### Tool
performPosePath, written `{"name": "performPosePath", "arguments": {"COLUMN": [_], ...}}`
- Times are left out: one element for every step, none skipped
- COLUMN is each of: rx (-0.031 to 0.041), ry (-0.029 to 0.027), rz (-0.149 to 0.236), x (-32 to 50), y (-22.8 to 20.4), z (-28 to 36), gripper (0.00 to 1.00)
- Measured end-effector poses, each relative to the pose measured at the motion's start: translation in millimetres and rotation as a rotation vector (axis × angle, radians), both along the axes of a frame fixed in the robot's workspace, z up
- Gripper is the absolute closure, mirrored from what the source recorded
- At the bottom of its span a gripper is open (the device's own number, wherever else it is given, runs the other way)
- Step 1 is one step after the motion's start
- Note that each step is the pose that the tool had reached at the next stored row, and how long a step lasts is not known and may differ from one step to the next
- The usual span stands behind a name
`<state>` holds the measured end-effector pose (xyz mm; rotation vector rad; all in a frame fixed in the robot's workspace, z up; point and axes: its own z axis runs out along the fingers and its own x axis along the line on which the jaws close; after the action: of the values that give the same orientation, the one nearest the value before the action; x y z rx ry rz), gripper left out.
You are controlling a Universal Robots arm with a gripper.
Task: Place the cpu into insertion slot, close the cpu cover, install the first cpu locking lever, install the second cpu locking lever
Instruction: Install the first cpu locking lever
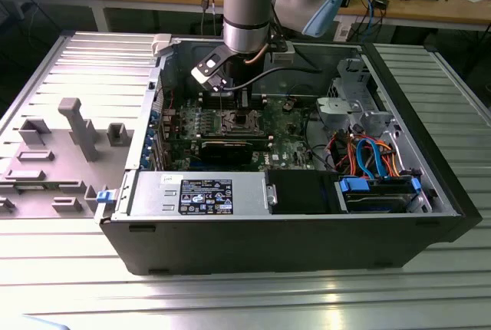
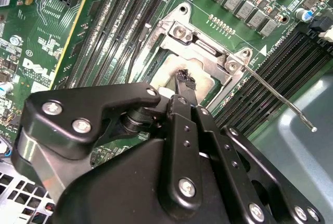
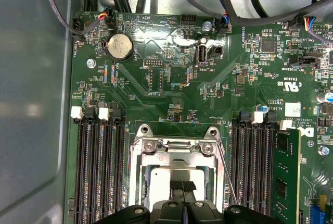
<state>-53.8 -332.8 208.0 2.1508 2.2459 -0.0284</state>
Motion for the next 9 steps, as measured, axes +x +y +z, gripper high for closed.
{"name": "performPosePath", "arguments": {"rx": [0.0,-0.0001,-0.0006,-0.0008,-0.0011,-0.0014,-0.0018,-0.0026,-0.0039], "ry": [0.0,0.0,0.0001,0.0,0.0,0.0,-0.0001,-0.0001,-0.0003], "rz": [0.0,0.0,0.0,0.0,0.0,0.0,0.0,0.0,0.0], "x": [0.0,0.1,0.1,0.1,0.1,0.1,0.0,0.1,0.1], "y": [0.0,0.0,0.1,0.1,0.0,0.1,0.1,0.1,0.2], "z": [0.0,0.1,0.8,1.6,2.4,3.6,4.3,5.0,6.6], "gripper": [0.89,0.89,0.89,0.89,0.89,0.89,0.89,0.89,0.89]}}
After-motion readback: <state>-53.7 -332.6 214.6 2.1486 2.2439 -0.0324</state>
